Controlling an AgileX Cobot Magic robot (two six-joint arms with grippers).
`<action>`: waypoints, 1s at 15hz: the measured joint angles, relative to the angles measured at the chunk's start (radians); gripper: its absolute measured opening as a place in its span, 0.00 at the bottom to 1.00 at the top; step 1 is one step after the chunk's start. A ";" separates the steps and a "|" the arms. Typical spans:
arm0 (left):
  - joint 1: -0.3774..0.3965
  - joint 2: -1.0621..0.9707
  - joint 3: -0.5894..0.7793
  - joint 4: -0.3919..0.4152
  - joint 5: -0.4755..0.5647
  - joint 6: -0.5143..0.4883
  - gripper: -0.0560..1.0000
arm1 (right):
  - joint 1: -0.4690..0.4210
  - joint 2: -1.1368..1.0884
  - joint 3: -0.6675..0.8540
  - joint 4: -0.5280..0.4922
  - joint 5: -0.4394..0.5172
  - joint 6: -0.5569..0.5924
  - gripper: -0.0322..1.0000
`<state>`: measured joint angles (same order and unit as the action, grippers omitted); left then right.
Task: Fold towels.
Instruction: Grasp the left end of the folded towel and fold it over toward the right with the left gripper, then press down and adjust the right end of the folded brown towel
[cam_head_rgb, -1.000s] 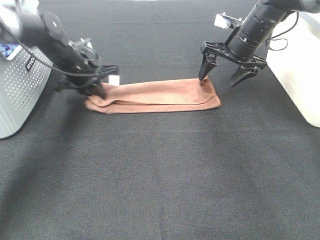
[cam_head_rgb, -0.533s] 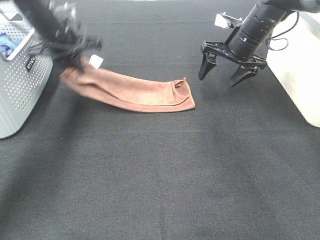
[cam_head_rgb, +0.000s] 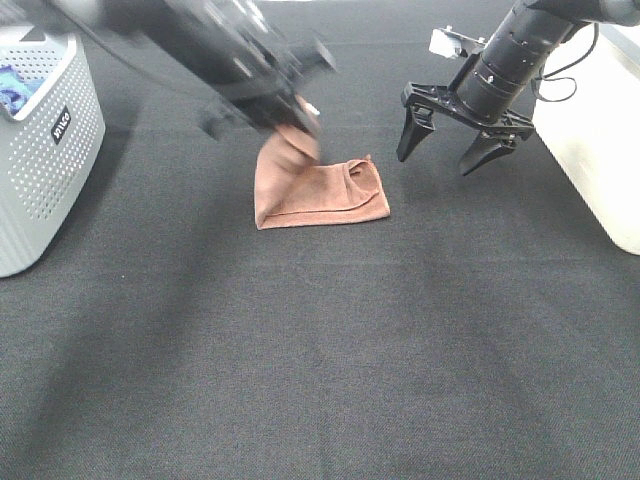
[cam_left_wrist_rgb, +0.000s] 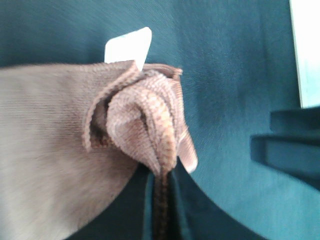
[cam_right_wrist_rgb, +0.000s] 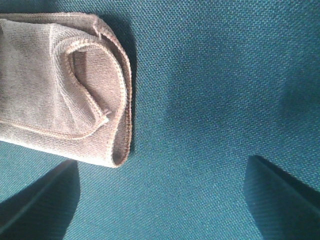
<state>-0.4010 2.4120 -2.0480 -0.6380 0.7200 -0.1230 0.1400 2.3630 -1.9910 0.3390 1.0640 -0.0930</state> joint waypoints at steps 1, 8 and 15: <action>-0.014 0.022 0.000 -0.035 -0.041 0.002 0.12 | 0.000 0.000 0.000 0.000 0.004 0.000 0.84; -0.039 0.075 0.000 -0.272 -0.182 0.007 0.68 | 0.000 0.000 0.000 0.000 0.043 0.000 0.84; 0.067 0.014 -0.011 -0.211 -0.192 0.217 0.72 | 0.002 0.000 0.000 0.339 0.054 -0.178 0.84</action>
<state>-0.3340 2.4260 -2.0590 -0.8490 0.5280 0.0940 0.1420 2.3630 -1.9910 0.6780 1.1180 -0.2710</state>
